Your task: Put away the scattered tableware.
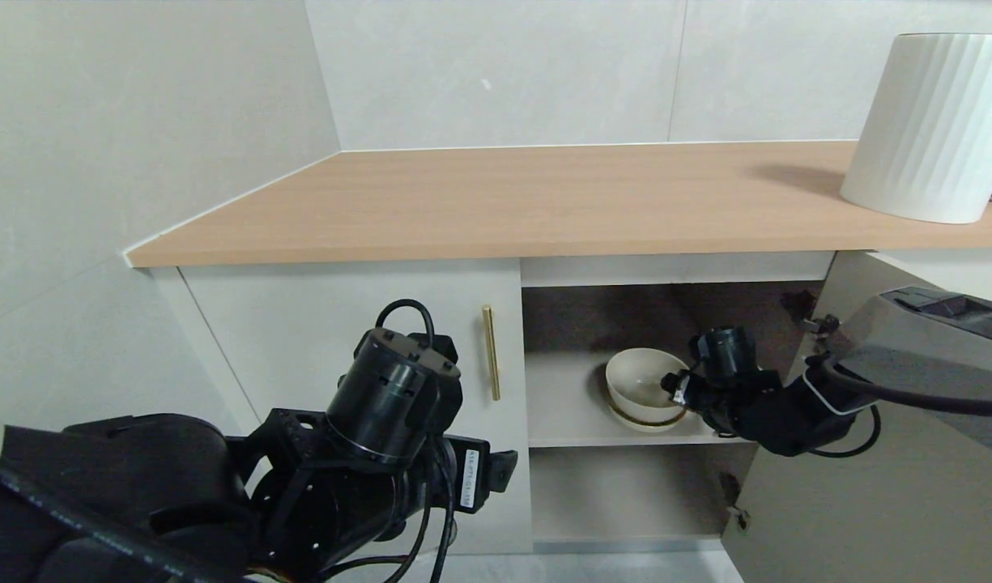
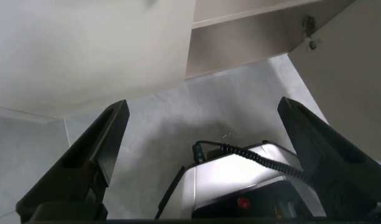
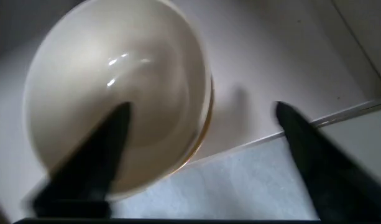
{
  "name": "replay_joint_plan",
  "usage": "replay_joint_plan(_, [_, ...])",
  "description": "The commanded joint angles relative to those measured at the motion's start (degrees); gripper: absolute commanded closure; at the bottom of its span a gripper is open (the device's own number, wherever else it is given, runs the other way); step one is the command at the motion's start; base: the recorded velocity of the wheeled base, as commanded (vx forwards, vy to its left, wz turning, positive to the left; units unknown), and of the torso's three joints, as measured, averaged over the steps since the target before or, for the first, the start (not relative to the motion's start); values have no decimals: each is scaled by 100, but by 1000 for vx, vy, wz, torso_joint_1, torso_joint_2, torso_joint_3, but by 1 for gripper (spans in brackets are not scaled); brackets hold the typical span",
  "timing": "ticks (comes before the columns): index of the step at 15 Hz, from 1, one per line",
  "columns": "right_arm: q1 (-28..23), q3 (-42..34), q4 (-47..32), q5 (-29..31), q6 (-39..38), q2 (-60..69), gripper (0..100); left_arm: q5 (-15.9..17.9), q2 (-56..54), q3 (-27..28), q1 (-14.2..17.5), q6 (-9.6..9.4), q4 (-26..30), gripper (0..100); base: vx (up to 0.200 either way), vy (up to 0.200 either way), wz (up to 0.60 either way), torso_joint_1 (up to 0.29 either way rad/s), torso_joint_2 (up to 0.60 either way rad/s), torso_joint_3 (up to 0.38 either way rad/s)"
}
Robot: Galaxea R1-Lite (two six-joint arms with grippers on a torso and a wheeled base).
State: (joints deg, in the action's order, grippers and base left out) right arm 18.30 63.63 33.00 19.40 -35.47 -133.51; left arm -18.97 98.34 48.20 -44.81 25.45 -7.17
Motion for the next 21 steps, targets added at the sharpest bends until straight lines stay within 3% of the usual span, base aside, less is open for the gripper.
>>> replay_joint_plan(1, [77, -220, -4, -50, 5, 335, 0, -2, -17, 31, 131, 74, -30, 0, 0, 0, 0, 0, 0, 0])
replay_joint_plan(4, [236, -1178, -461, -568, 647, 1670, 0, 7, -491, -30, 430, 65, -127, 0, 0, 0, 0, 0, 0, 0])
replay_joint_plan(6, [508, -1758, -1252, -1087, 1122, 3103, 0, 42, -1107, -294, 834, 12, -109, 0, 0, 0, 0, 0, 0, 0])
replay_joint_plan(8, [701, -2101, -2193, -1412, 1201, 4211, 0, 51, -1528, -654, 1282, -190, -136, 0, 0, 0, 0, 0, 0, 0])
replay_joint_plan(11, [904, -2417, -2948, -1729, 1280, 5169, 0, 42, -2320, -1155, 1352, -436, -127, 0, 0, 0, 0, 0, 0, 0])
replay_joint_plan(14, [1202, -2417, -3696, -1764, 1368, 5705, 0, 121, -2741, -1384, 1783, -427, -109, 0, 0, 0, 0, 0, 0, 0])
replay_joint_plan(17, [1229, -2663, -3669, -1729, 1377, 5687, 0, 201, -2557, -1384, 1818, -418, -118, 0, 0, 0, 0, 0, 0, 0])
replay_joint_plan(21, [1378, -2655, -3669, -1702, 1385, 5696, 0, 201, -2399, -1366, 1809, -410, -127, 0, -200, 0, 0, 7, 0, 2])
